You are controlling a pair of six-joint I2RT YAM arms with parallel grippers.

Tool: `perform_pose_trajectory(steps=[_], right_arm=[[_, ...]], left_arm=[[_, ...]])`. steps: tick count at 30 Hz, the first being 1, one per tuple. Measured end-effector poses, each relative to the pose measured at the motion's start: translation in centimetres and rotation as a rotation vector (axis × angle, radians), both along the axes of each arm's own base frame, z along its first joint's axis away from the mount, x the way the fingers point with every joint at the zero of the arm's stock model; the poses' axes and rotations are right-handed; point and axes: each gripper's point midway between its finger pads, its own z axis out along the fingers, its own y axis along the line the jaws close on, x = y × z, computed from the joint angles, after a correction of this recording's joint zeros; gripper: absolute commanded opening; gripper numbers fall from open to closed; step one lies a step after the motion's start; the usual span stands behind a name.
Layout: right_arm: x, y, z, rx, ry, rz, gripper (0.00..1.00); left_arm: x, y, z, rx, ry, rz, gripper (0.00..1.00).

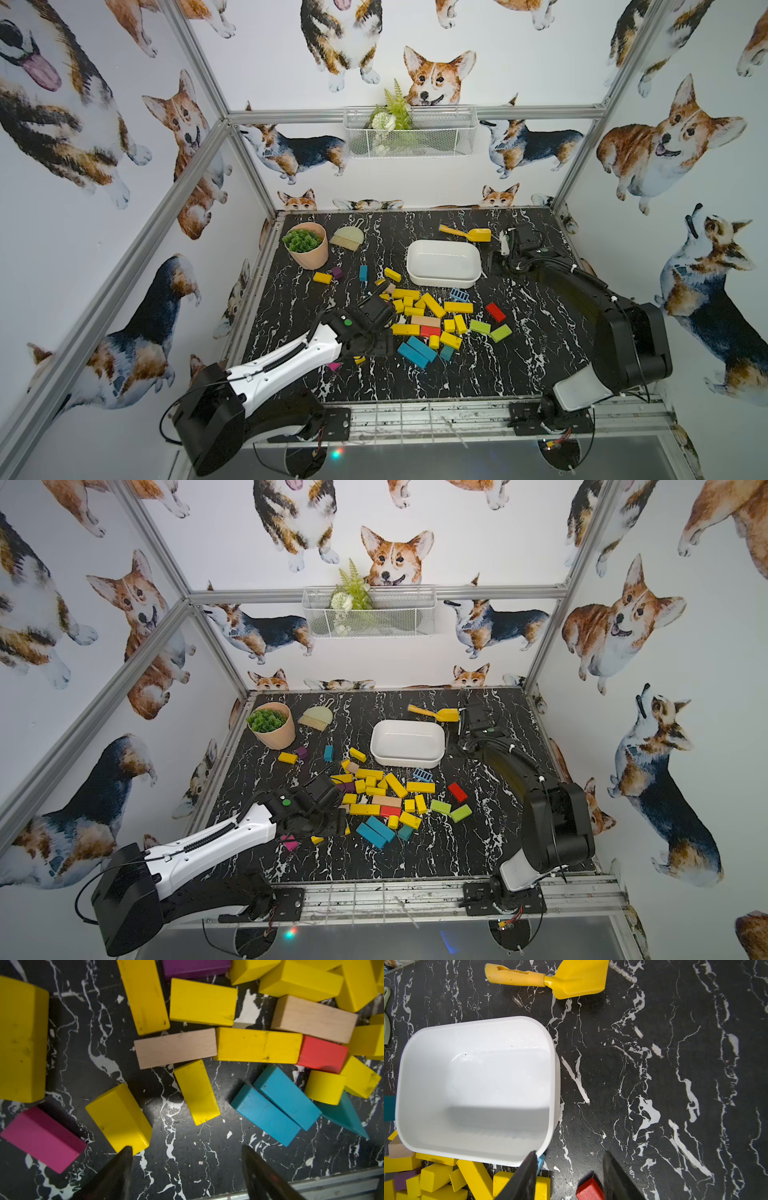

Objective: Pick out the yellow building blocks
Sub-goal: Move the storage box to the center of the board, then pick up the building block from the center of the board.

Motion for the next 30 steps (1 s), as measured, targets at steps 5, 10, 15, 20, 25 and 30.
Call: perform_pose_trajectory(steps=[5, 10, 15, 20, 25, 30], right_arm=[[-0.1, -0.2, 0.2, -0.005, -0.008, -0.005, 0.53], [-0.6, -0.4, 0.0, -0.009, -0.006, -0.008, 0.54], [-0.8, -0.5, 0.2, -0.010, -0.013, -0.009, 0.54], [-1.0, -0.6, 0.3, -0.011, -0.016, -0.010, 0.54], [-1.3, -0.8, 0.0, -0.018, -0.011, -0.014, 0.54], [-1.4, -1.0, 0.0, -0.024, -0.010, -0.019, 0.54]], left_arm=[[0.3, -0.6, -0.9, 0.021, 0.048, 0.048, 0.82], [1.1, -1.7, -1.5, 0.018, 0.066, 0.057, 0.73], [2.0, -2.3, -2.7, 0.072, 0.092, 0.061, 0.64], [3.3, -3.4, -3.7, 0.096, 0.092, 0.041, 0.60], [3.7, -3.2, -4.7, 0.137, 0.101, 0.029, 0.58], [3.9, -2.6, -4.9, 0.150, 0.103, 0.040, 0.60]])
